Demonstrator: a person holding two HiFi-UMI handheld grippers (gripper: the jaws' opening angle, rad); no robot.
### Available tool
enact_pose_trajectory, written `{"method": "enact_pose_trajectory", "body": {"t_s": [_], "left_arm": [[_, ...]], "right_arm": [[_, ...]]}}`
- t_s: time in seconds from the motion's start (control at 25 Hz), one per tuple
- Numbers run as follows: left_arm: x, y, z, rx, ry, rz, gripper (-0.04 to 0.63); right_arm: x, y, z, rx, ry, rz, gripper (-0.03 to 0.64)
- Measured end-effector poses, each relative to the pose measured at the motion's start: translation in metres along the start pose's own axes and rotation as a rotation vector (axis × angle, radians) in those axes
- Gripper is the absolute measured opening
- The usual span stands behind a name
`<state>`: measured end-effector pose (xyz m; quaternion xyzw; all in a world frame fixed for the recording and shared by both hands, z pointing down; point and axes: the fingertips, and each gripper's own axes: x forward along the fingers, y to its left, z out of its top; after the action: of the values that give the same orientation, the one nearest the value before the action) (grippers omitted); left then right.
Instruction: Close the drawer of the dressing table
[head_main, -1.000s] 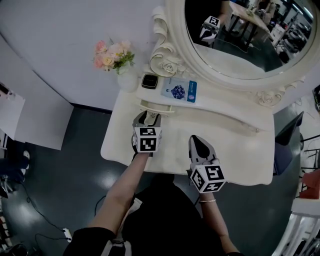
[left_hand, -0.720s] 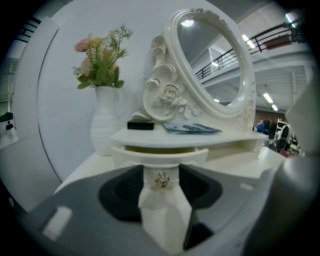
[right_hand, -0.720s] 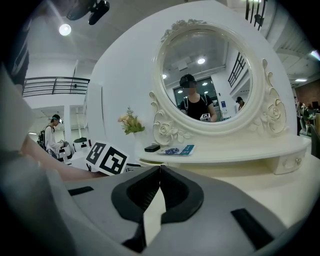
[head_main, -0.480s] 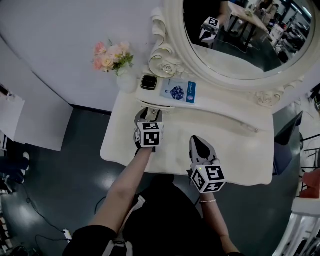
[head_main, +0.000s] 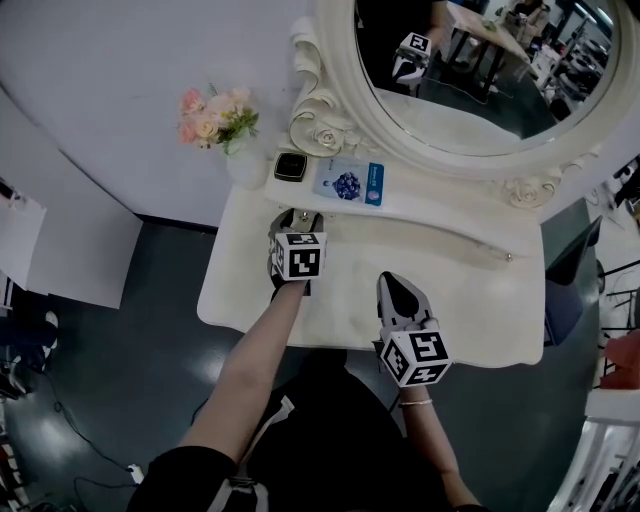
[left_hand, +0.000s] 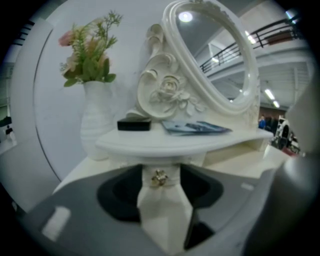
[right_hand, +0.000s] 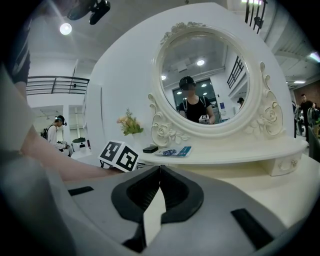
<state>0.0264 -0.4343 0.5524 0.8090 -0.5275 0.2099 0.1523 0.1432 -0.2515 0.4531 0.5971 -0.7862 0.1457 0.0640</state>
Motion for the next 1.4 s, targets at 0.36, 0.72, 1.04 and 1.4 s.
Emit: {"method": "enact_pose_trajectory", "body": {"t_s": [0.36, 0.72, 1.04, 1.4], "left_arm": [[0.003, 0.001, 0.003, -0.012, 0.004, -0.014, 0.241], [-0.021, 0.000, 0.002, -0.011, -0.012, -0.054, 0.219], [-0.062, -0.011, 0.005, -0.008, -0.065, -0.091, 0.146], [-0.108, -0.021, 0.011, -0.027, -0.115, -0.162, 0.114]], "right_arm": [[-0.003, -0.005, 0.000, 0.008, -0.002, -0.011, 0.005], [0.001, 0.004, 0.001, 0.004, -0.004, 0.016, 0.005], [-0.001, 0.009, -0.001, 0.004, -0.009, 0.028, 0.005], [-0.006, 0.010, 0.000, 0.003, -0.019, 0.018, 0.005]]}}
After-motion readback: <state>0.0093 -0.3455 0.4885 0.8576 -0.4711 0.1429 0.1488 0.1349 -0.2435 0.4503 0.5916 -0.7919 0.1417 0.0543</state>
